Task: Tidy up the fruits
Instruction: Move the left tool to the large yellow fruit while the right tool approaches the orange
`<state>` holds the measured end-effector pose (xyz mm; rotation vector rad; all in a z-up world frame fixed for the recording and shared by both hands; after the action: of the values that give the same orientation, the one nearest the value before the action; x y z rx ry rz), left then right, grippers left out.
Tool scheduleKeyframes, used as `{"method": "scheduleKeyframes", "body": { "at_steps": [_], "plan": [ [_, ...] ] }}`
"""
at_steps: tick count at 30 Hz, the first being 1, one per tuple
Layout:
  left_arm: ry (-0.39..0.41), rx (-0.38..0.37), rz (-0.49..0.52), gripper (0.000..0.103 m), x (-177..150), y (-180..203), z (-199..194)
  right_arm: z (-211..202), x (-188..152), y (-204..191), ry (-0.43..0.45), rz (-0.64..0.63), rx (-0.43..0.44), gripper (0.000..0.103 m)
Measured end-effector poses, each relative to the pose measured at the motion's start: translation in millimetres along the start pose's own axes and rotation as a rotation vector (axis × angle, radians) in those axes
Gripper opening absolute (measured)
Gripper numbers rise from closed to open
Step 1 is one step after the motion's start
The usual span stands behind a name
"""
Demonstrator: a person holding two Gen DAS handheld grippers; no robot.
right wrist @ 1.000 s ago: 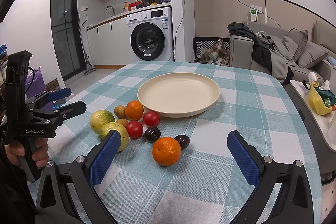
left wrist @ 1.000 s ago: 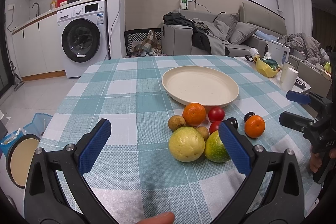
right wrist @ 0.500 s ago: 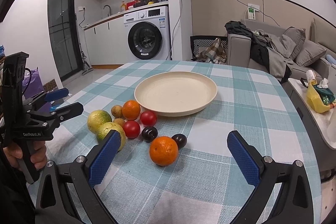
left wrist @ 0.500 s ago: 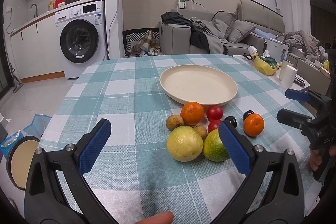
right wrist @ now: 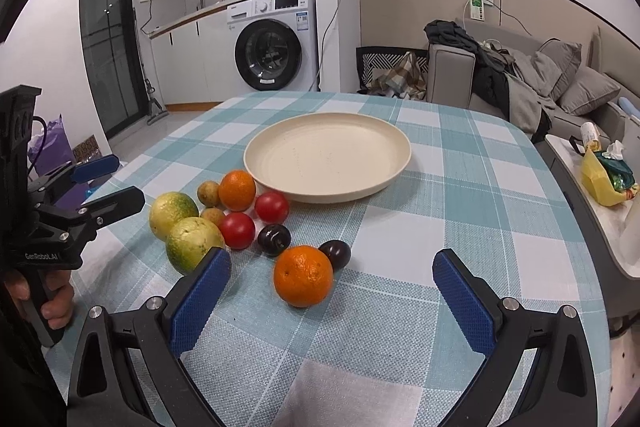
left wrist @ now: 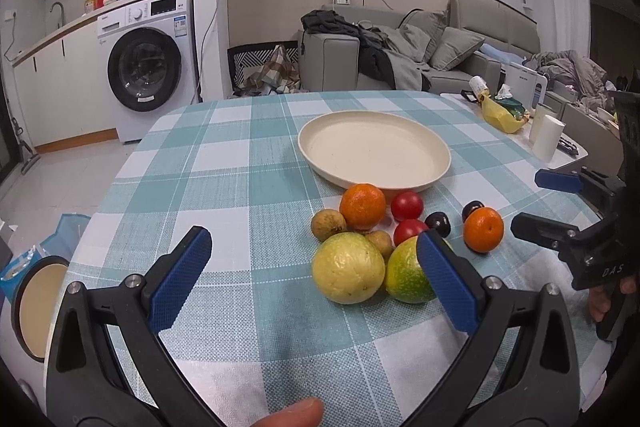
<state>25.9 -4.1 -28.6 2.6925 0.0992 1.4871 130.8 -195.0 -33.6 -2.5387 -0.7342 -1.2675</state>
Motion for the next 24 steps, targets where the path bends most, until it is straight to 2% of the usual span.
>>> {"method": "scheduleKeyframes", "body": {
  "at_steps": [6,8,10,14,20,24],
  "plan": [
    [-0.009,0.006,0.008,0.102,1.3,0.5,2.4,8.9,-1.0,-0.4,-0.033,0.000,0.008,0.102],
    [-0.017,0.019,0.003,0.102,1.2,0.8,4.8,13.9,-2.3,-0.1,-0.062,0.014,0.043,0.097],
    [-0.032,0.026,-0.013,0.102,1.0,-2.3,8.6,21.8,-4.3,-1.6,-0.109,0.022,0.070,0.085],
    [-0.071,0.007,-0.036,0.101,1.5,-7.3,17.5,29.3,-5.5,-1.8,-0.141,0.027,0.073,0.081],
    [-0.114,0.014,-0.001,0.089,1.6,0.3,26.1,36.6,-8.6,0.8,-0.177,0.052,0.111,0.066],
    [-0.141,0.000,0.002,0.088,1.2,2.1,33.0,38.2,-9.2,-2.2,-0.188,0.046,0.115,0.058]
  ]
}}
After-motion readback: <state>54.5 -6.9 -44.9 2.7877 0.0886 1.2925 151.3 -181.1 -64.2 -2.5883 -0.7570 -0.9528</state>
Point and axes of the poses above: each gripper's, at about its wrist camera, not at the fingertips, and z roughly the way its jaws point, y to its right, x to its top, the point moved 2 cm from there along z, roughly the way its jaws point, and after that the axes turned 4 degrees about -z, right-handed, at the moved point
